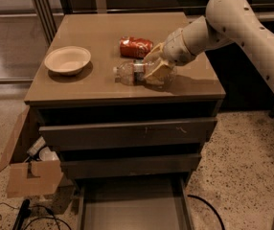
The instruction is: Pick water bottle from bottom drawer and place on counter
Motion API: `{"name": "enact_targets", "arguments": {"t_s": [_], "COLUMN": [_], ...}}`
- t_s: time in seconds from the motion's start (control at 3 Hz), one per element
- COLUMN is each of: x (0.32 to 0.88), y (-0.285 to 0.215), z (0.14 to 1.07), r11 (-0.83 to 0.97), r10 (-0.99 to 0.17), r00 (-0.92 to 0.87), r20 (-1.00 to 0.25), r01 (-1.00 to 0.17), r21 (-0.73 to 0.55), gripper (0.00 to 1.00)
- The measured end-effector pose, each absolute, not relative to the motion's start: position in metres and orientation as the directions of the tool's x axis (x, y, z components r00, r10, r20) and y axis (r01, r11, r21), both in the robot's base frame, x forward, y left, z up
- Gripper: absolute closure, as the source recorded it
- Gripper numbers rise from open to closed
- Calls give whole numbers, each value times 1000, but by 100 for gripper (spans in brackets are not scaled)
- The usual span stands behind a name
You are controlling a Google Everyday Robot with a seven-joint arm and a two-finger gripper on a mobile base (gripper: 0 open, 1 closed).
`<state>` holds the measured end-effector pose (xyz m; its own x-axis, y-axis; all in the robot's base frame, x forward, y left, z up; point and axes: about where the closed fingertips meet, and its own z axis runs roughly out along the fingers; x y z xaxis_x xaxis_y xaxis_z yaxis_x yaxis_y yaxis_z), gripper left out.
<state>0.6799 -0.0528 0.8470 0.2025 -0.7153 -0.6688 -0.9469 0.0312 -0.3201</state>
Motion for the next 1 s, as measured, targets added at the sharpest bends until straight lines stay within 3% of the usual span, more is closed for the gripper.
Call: {"name": "enact_targets", "arguments": {"t_s": [0.33,1.0], "x": [680,680], "y": [-53,-53], "z": [847,847], "r11": [31,31], "r10": [-715,-715], "r00": [203,203], "r20": [-669,-669], "r01": [-947,-947], "r21": [-320,-320], "gripper": [46,0]}}
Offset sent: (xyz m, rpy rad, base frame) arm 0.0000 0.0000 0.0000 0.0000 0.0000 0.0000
